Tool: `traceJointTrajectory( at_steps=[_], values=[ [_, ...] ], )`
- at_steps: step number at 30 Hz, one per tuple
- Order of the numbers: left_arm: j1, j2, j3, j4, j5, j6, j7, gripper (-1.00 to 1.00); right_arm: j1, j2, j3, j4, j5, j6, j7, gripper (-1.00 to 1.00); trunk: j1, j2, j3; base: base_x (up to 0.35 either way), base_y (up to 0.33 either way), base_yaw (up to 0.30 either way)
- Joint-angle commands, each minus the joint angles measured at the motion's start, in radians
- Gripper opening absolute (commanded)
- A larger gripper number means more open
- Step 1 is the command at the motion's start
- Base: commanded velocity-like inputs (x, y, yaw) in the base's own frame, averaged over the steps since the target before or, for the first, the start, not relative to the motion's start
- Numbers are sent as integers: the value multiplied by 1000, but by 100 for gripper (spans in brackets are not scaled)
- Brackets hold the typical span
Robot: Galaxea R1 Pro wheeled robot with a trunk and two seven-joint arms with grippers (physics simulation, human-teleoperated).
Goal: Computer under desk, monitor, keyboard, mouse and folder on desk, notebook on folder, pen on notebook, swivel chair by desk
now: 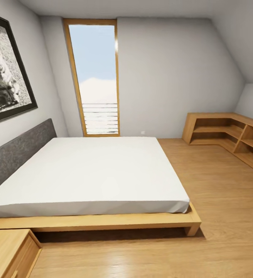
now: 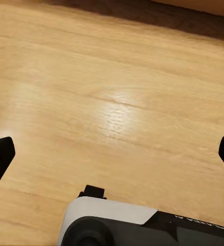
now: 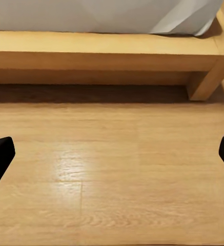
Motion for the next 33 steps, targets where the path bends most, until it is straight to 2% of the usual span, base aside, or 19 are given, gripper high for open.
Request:
traceJointTrajectory(
  at_steps=[1, 33],
  values=[
    [0, 0, 1, 0, 3, -3, -1, 100, -1, 0, -4, 1, 9, -3, -4, 100, 0, -1, -1, 0, 0, -300],
    [0, 0, 1, 0, 3, -3, -1, 100, -1, 2, -1, 1, 10, -3, -3, 100, 0, -1, -1, 0, 0, -300]
  ],
)
